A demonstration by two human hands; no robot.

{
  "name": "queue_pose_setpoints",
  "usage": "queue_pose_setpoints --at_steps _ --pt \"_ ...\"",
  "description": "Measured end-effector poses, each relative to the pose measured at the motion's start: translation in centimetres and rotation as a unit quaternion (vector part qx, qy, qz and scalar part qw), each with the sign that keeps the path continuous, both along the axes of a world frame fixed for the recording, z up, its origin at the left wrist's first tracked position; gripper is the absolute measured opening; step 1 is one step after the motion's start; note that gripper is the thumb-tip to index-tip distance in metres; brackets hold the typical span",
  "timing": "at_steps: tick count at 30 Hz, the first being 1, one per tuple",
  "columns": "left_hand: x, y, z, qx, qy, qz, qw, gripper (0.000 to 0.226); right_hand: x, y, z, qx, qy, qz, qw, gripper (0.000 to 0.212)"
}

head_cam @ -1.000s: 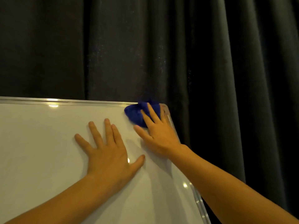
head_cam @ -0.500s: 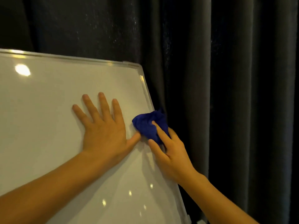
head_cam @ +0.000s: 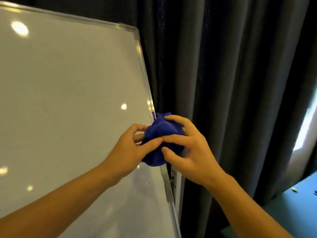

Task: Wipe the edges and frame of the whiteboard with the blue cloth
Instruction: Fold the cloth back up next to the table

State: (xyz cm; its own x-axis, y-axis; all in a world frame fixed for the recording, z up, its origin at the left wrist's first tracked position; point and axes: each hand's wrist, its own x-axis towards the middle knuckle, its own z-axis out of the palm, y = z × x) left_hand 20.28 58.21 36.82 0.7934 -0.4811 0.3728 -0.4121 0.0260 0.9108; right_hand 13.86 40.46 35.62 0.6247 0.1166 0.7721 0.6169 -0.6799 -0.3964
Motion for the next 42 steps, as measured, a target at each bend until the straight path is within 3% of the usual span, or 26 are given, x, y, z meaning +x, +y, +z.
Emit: queue_pose_setpoints --at_steps 3,5,6,8,11,16,17,19,21,24,27,30,33,39,42 --pt "-3.3 2.1 -0.9 -0.026 0.050 -0.020 0.998 0.038 -2.8 2.2 -1.3 0.169 0.038 0.059 0.983 0.046" --pt "-5.9 4.0 -3.0 -0.068 0.112 -0.006 0.991 0.026 -5.1 4.8 -3.1 0.303 0.086 0.055 0.948 0.075" --pt "-7.3 4.9 -4.6 -0.097 0.160 -0.002 0.982 0.023 -6.5 6.2 -4.5 0.376 0.133 0.053 0.915 0.091" --pt "-10.9 6.9 -9.0 -0.156 0.257 0.010 0.954 0.023 -10.0 8.9 -8.4 0.516 0.266 0.084 0.810 0.108" --pt "-17.1 9.1 -16.8 -0.217 0.349 0.044 0.911 0.027 -15.8 12.4 -15.6 0.593 0.453 0.090 0.660 0.114" --pt "-27.3 11.4 -23.8 -0.308 0.404 0.070 0.858 0.044 -25.6 14.7 -21.3 0.598 0.601 0.073 0.525 0.094" --pt "-29.1 11.6 -24.3 -0.315 0.405 0.060 0.856 0.048 -27.4 14.7 -21.5 0.588 0.610 0.094 0.522 0.091" --pt "-31.7 11.9 -25.2 -0.294 0.416 0.048 0.859 0.057 -29.9 14.2 -22.1 0.581 0.583 0.106 0.558 0.087" --pt "-34.1 11.5 -25.9 -0.215 0.426 0.026 0.878 0.067 -31.7 13.3 -22.2 0.594 0.516 0.088 0.611 0.076" --pt "-37.0 9.9 -26.1 -0.101 0.465 -0.037 0.879 0.079 -34.3 10.6 -22.3 0.642 0.432 0.097 0.626 0.047" --pt "-38.9 6.3 -25.5 -0.085 0.473 -0.082 0.873 0.062 -36.5 6.6 -23.0 0.634 0.413 0.096 0.647 0.045" --pt "-40.6 0.1 -25.3 -0.028 0.438 -0.018 0.899 0.049 -39.0 1.7 -24.1 0.611 0.397 0.068 0.681 0.041" --pt "-42.2 -6.6 -25.4 -0.035 0.445 -0.009 0.895 0.035 -42.2 -4.6 -25.1 0.580 0.402 0.042 0.707 0.045" --pt "-45.7 -19.1 -27.5 -0.066 0.484 -0.048 0.871 0.025 -48.9 -16.7 -26.9 0.575 0.435 0.009 0.693 0.047" --pt "-46.9 -24.9 -28.8 -0.086 0.524 -0.018 0.847 0.028 -50.4 -22.0 -27.7 0.563 0.430 0.015 0.706 0.041"
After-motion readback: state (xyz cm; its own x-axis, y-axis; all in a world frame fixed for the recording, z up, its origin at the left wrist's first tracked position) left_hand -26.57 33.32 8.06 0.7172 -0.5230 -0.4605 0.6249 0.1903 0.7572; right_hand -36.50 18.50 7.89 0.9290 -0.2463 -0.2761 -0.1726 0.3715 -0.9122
